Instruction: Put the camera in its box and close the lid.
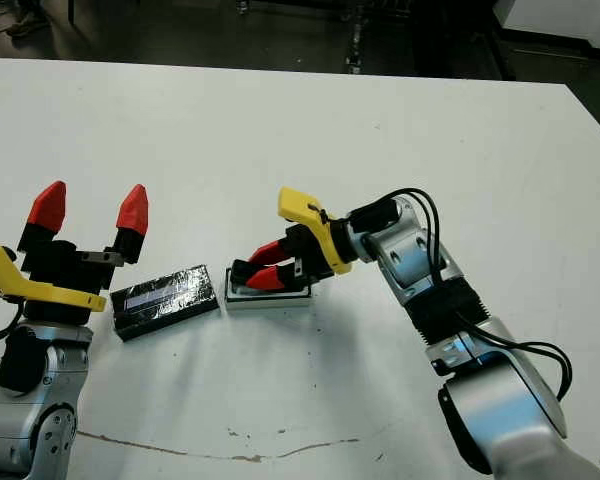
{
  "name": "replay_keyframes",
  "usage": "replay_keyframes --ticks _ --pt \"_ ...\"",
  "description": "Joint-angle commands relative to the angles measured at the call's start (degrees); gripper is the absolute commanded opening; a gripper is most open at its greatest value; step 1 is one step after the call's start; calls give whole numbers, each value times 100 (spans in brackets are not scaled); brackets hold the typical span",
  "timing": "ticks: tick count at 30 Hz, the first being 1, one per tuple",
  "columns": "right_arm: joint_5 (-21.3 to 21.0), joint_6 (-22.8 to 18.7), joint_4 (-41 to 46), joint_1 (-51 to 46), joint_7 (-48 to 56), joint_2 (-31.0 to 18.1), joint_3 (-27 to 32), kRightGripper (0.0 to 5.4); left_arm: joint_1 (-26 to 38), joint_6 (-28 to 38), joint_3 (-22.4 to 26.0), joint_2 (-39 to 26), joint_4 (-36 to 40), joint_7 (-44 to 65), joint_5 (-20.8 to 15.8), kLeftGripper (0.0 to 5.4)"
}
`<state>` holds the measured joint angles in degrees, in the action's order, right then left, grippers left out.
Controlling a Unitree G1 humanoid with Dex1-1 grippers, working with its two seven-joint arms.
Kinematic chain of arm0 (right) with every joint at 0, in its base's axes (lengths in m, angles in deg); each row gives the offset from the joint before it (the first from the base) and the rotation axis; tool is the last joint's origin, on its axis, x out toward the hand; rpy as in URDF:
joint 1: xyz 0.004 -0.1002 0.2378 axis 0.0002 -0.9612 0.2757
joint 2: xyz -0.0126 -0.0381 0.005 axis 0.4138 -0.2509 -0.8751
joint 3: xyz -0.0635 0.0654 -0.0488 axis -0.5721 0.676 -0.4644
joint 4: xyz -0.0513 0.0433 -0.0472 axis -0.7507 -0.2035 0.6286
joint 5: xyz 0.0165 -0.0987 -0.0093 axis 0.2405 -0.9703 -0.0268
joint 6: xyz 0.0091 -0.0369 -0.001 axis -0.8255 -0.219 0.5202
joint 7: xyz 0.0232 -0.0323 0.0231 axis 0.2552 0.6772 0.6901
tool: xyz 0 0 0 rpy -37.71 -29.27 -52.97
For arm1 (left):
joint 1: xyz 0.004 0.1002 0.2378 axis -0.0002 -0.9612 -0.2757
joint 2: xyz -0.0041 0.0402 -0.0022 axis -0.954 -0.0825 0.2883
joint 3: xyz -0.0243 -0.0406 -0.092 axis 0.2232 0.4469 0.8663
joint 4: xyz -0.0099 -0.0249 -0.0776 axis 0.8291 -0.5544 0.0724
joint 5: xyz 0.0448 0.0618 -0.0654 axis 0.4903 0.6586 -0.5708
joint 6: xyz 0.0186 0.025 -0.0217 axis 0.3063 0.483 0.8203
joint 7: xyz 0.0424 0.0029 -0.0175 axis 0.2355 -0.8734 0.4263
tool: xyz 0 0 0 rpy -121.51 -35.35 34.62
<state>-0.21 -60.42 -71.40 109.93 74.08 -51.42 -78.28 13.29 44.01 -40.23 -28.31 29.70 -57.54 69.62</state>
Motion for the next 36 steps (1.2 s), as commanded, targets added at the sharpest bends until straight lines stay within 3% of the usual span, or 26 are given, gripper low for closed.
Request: replay_keyframes --ticks 1,11,15,19,22,36 --pt "-95 -113 -29 101 42 -202 -12 169 -32 7 17 -17 -46 -1 26 540" --pt "-175 -340 76 141 41 -317 -64 169 -20 -20 25 -36 -27 13 18 540" --pt "-157 -231 79 119 57 -317 -75 169 -16 -39 29 -19 -18 -5 -7 540" --pt "-184 -407 42 267 299 -374 -243 169 -24 -42 27 -24 -8 -31 33 540" --pt "-117 -304 -125 399 668 -400 -337 170 -18 -7 28 -9 -30 -27 33 540" --pt "-276 229 -392 416 613 -306 -302 398 -46 2 15 -13 -29 -12 60 540"
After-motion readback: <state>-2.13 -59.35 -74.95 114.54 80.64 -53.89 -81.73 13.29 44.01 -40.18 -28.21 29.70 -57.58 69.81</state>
